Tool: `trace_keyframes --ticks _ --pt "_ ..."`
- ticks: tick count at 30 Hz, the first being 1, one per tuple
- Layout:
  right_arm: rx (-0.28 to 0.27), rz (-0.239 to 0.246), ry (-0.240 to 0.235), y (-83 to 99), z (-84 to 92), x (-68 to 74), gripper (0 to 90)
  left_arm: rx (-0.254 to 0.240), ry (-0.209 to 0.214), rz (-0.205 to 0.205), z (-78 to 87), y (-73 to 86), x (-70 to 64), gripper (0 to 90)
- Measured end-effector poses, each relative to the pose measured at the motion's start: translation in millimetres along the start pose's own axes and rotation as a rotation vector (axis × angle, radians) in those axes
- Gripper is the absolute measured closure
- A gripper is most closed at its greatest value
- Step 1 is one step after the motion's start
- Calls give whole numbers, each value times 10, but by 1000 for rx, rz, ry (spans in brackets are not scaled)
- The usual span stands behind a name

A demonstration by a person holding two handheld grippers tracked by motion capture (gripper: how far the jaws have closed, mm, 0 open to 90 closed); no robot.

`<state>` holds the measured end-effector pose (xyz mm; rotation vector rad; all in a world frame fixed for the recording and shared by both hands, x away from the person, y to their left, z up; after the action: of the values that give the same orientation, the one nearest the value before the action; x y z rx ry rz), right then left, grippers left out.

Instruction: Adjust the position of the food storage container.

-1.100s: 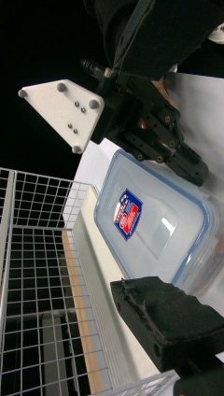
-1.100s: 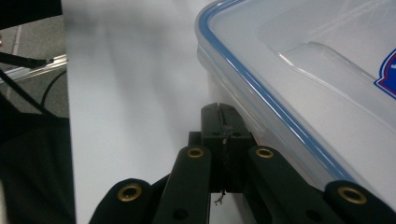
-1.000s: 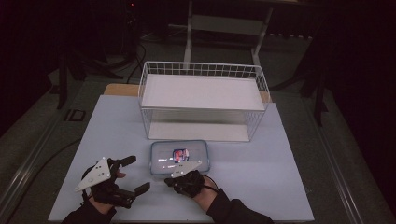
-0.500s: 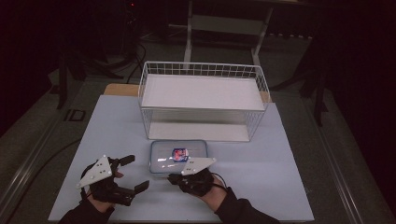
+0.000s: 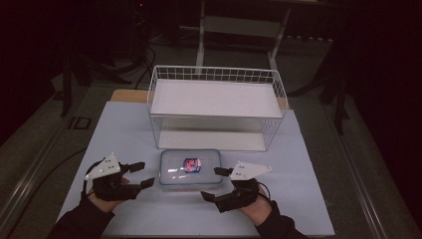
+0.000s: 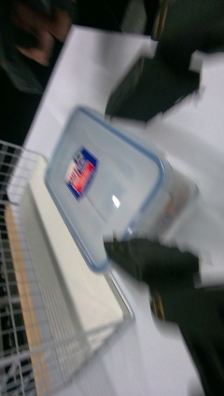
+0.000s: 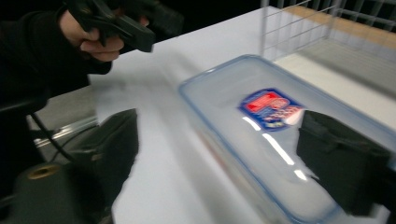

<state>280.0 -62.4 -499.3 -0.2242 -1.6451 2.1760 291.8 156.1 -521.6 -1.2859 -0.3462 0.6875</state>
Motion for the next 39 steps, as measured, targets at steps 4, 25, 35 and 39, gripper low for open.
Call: trace_keyframes --ticks 4,25,35,39 --pt "-39 -8 22 -31 160 -93 118 104 -32 -11 -39 161 164 627" --pt "-47 -6 186 208 725 -415 135 298 -54 -84 -524 400 308 895" --pt "-59 -7 191 203 730 -433 136 300 -55 -81 -672 371 300 895" --pt "-54 -11 211 237 734 -486 140 295 -50 -86 -750 357 248 895"
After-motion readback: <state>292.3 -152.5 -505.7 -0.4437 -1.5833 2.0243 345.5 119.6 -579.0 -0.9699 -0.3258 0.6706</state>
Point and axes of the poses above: each handheld gripper's, and its own axes: z roughly backward along the jaws, y roughly out of its underside, x roughly to its left, the point moved 10 cm from there along -z, roughly forward along the jaws, and after that the axes turned 9 degrees about -x, right-handed, at the moved point
